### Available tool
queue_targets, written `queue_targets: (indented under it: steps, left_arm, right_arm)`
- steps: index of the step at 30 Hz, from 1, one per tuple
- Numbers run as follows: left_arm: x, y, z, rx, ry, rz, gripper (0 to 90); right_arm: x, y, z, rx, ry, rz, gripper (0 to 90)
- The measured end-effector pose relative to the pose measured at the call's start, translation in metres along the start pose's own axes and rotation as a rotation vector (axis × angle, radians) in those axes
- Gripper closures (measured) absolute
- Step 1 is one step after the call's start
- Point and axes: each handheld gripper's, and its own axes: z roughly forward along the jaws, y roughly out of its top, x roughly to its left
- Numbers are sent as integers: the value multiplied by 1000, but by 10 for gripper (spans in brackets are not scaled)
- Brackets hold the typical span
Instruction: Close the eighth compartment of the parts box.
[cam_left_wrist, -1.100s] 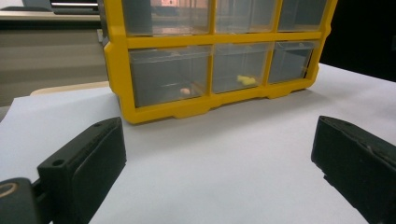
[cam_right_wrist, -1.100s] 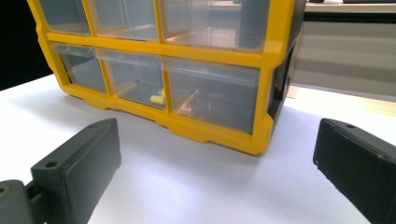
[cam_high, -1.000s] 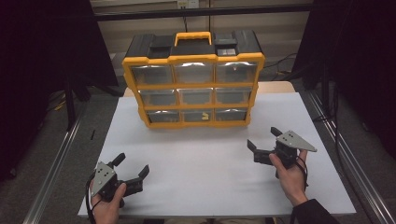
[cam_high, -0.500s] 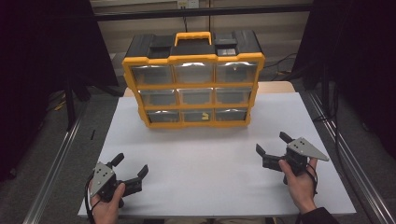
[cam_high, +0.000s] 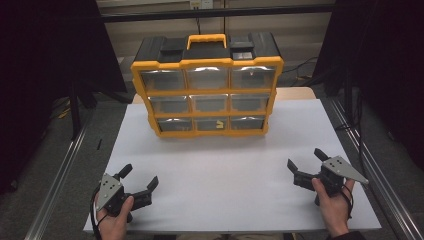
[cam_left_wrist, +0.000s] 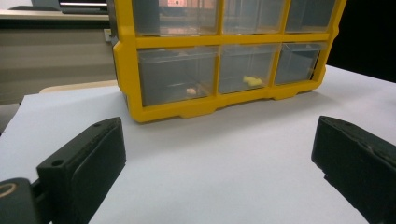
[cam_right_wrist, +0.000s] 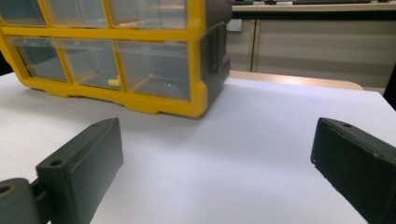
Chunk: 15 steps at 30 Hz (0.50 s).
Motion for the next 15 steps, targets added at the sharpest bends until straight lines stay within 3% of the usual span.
queue_targets:
  steps: [10, 15]
  left_arm:
    - [1, 0, -1, 10, 4, 13, 30]
    - [1, -2, -2, 13, 16, 0, 30]
  right_arm:
    - [-8, -5, -21, -3, -38, 4, 12]
    - [-14, -11, -37, -4, -57, 22, 7]
